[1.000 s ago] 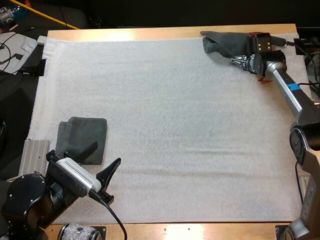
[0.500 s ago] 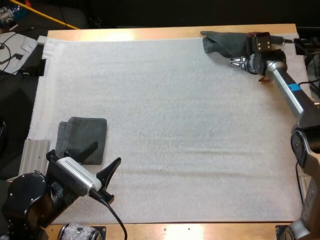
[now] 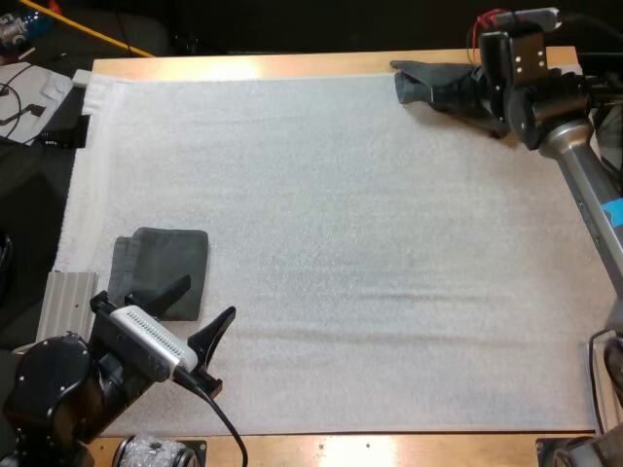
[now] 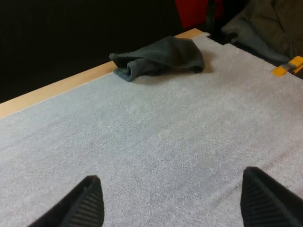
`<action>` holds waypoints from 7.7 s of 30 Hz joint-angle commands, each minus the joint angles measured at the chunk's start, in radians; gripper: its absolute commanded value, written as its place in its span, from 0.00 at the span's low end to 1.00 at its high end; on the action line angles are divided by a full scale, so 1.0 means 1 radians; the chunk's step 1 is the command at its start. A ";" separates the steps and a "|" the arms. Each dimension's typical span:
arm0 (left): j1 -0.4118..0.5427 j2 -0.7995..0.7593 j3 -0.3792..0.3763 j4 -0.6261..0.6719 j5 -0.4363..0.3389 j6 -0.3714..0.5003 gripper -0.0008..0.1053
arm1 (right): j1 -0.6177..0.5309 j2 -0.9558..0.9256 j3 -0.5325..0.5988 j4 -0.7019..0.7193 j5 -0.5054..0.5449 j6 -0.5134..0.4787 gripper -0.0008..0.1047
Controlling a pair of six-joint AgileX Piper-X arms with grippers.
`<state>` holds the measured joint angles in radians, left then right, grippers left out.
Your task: Pick towel from pile, fold and stack
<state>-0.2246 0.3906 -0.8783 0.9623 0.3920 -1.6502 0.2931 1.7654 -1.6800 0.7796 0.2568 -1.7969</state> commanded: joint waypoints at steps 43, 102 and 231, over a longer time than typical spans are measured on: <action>-0.003 0.006 -0.008 -0.012 0.001 -0.027 0.57 | -0.156 0.418 -0.020 -0.214 -0.096 0.289 0.54; -0.003 0.005 -0.006 -0.005 0.004 -0.031 0.57 | -0.182 0.414 -0.027 -0.166 -0.092 0.266 0.58; -0.005 0.020 -0.008 -0.010 0.008 -0.051 0.57 | -0.075 0.257 -0.049 -0.077 -0.080 0.137 0.01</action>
<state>-0.2246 0.4074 -0.8783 0.9623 0.3963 -1.6905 0.2122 2.0522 -1.7199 0.6921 0.1766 -1.6484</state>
